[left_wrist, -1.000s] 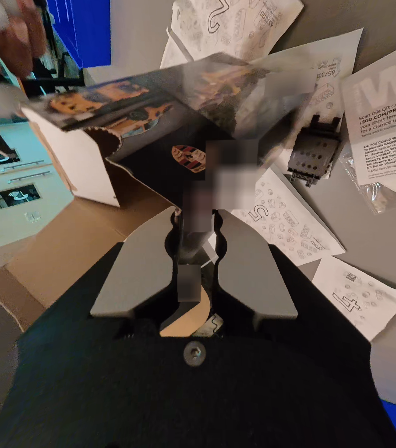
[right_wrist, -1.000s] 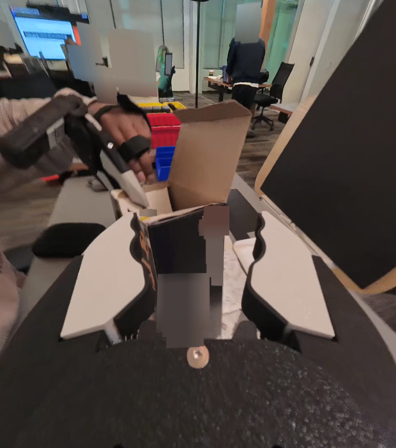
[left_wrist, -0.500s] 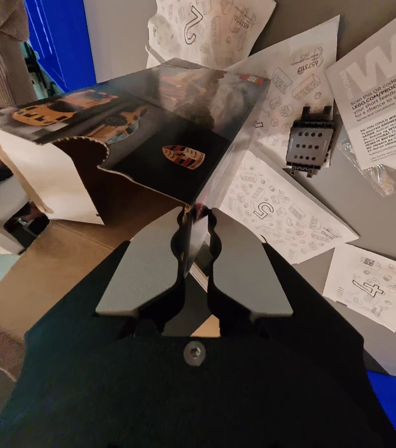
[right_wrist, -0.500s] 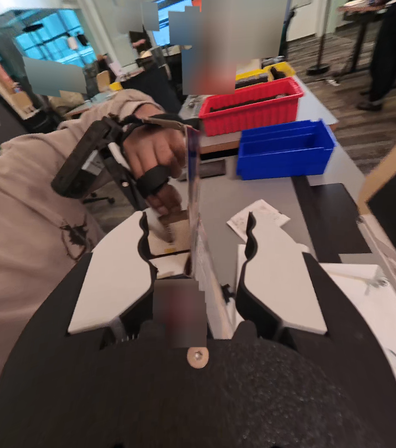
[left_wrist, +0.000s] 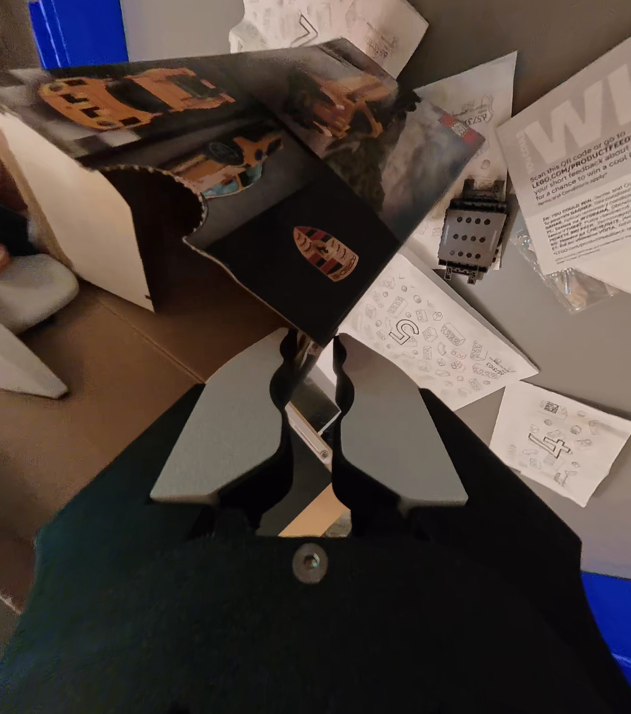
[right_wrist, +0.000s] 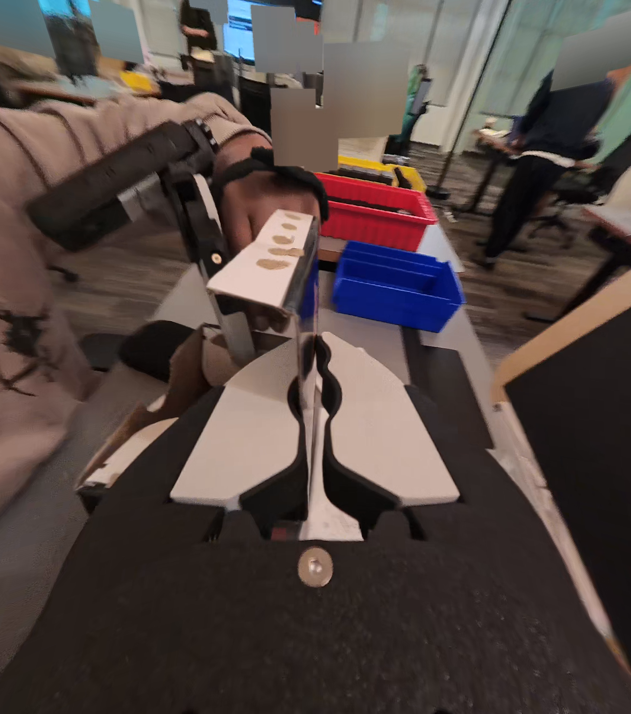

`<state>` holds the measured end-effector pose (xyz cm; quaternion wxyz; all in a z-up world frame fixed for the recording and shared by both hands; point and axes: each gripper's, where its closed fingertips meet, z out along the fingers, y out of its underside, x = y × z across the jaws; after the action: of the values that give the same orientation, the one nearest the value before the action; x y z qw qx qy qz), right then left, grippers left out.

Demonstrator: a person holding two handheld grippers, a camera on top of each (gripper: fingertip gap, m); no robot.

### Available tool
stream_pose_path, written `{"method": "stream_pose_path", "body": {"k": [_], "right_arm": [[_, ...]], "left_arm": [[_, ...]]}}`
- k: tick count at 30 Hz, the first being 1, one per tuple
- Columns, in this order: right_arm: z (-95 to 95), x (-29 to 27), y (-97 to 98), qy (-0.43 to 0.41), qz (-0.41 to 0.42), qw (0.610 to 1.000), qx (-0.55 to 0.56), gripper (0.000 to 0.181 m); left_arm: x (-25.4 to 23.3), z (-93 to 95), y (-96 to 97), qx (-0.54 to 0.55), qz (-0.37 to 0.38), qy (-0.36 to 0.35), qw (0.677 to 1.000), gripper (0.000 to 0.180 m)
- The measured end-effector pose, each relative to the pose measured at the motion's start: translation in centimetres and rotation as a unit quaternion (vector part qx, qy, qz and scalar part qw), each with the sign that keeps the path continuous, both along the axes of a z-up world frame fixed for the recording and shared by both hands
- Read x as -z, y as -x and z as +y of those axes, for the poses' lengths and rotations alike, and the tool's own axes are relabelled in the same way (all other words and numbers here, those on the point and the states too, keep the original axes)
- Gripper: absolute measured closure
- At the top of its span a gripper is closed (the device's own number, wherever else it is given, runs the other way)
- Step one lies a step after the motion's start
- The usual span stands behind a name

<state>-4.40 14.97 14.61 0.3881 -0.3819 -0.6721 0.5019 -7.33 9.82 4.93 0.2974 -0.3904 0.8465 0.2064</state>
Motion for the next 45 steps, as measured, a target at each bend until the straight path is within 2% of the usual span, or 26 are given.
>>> {"method": "stream_pose_path", "body": {"k": [1,6,12,14,17,21,23,26,28,31,35,38,41,45], "right_arm": [[0.1,0.3,0.0,-0.022,0.003,1.000,0.014,0.180],[0.6,1.6,-0.6,-0.081,0.020,0.994,0.070,0.181],[-0.2,2.0,-1.9,-0.159,0.043,0.981,0.102,0.180],[-0.7,2.1,-2.2,-0.188,0.047,0.975,0.111,0.180],[-1.5,2.3,-2.6,-0.229,0.051,0.965,0.117,0.180],[-2.7,2.4,-3.1,-0.269,0.058,0.955,0.112,0.180],[-2.9,2.5,-3.3,-0.285,0.061,0.950,0.111,0.180],[-3.4,2.7,-3.6,-0.303,0.061,0.945,0.108,0.180],[-3.6,2.8,-3.7,-0.325,0.060,0.938,0.108,0.180],[-3.9,2.9,-3.8,-0.336,0.056,0.934,0.104,0.180],[-4.1,3.0,-4.0,-0.349,0.056,0.930,0.106,0.180],[-4.2,3.0,-4.2,-0.361,0.058,0.925,0.108,0.180],[-4.3,3.0,-4.4,-0.379,0.054,0.918,0.108,0.179],[-4.7,3.1,-4.3,-0.401,0.048,0.909,0.099,0.179]], "left_arm": [[0.0,0.1,0.0,-0.006,-0.005,0.002,1.000,0.161],[0.0,1.3,0.5,-0.042,-0.063,0.001,0.997,0.150],[-1.7,0.6,0.5,-0.083,-0.230,0.062,0.968,0.144],[-2.3,0.1,0.8,-0.104,-0.288,0.096,0.947,0.134],[-3.4,-1.0,1.1,-0.123,-0.379,0.163,0.903,0.115],[-6.6,-2.8,0.8,-0.112,-0.508,0.251,0.817,0.101],[-9.1,-3.2,0.8,-0.092,-0.571,0.263,0.772,0.100],[-12.3,-3.0,0.9,-0.077,-0.638,0.257,0.722,0.112],[-12.4,-2.6,0.2,-0.089,-0.635,0.260,0.722,0.113],[-11.1,-2.3,-1.7,-0.098,-0.604,0.260,0.747,0.111],[-10.1,-2.2,-3.4,-0.094,-0.575,0.220,0.783,0.121],[-9.8,-2.0,-3.8,-0.101,-0.563,0.206,0.794,0.126],[-9.6,-1.9,-3.7,-0.110,-0.552,0.211,0.799,0.125],[-8.9,-2.2,-3.6,-0.125,-0.520,0.252,0.806,0.122]]}}
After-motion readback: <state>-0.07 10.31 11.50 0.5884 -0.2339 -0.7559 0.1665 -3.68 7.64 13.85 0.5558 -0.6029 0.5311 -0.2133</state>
